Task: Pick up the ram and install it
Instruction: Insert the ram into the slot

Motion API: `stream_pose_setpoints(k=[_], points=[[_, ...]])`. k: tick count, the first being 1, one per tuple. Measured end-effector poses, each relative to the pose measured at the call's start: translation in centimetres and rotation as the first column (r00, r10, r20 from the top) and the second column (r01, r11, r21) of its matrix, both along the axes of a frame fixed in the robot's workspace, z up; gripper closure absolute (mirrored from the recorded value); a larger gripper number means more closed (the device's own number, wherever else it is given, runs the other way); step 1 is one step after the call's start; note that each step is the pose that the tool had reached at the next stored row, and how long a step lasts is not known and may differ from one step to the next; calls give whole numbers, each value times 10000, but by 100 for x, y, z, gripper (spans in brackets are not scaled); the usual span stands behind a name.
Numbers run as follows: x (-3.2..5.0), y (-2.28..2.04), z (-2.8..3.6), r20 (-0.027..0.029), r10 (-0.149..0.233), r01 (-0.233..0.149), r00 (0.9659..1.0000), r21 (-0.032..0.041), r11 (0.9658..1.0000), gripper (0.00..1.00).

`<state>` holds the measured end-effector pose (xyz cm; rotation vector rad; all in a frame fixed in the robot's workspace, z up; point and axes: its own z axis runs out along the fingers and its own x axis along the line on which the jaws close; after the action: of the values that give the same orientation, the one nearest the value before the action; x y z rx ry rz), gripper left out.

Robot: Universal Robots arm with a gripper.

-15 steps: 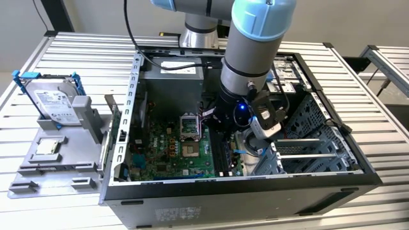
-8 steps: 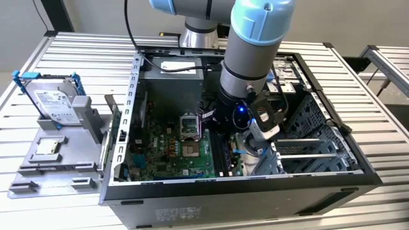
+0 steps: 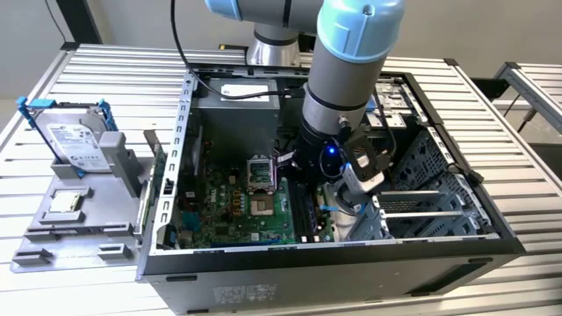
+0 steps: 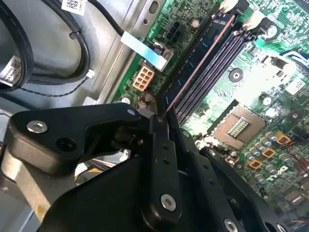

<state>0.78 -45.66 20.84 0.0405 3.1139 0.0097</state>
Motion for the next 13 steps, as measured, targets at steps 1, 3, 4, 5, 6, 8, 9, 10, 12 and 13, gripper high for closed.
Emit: stream_pose_setpoints(k=[1,3,4,5,6,8,9,10,12,13], points=[[0,0,0,-3,0,0,10000,-1,10000,0],[0,0,3,-1,0,0,10000,-3,10000,0],[-1,0,21,-2,-1,1,10000,-1,10000,0],[-1,0,56,-6,-5,5,10000,-2,10000,0],[-1,0,99,-7,-11,11,10000,-1,10000,0],[-2,0,193,-9,-13,13,10000,-3,10000,0],[-2,0,237,-9,-13,13,10000,-1,10000,0],[-1,-1,257,-11,-12,12,10000,-5,10000,0],[-6,0,257,-10,-8,8,10000,-1,10000,0],[-9,0,257,-10,-3,3,10000,-1,10000,0]])
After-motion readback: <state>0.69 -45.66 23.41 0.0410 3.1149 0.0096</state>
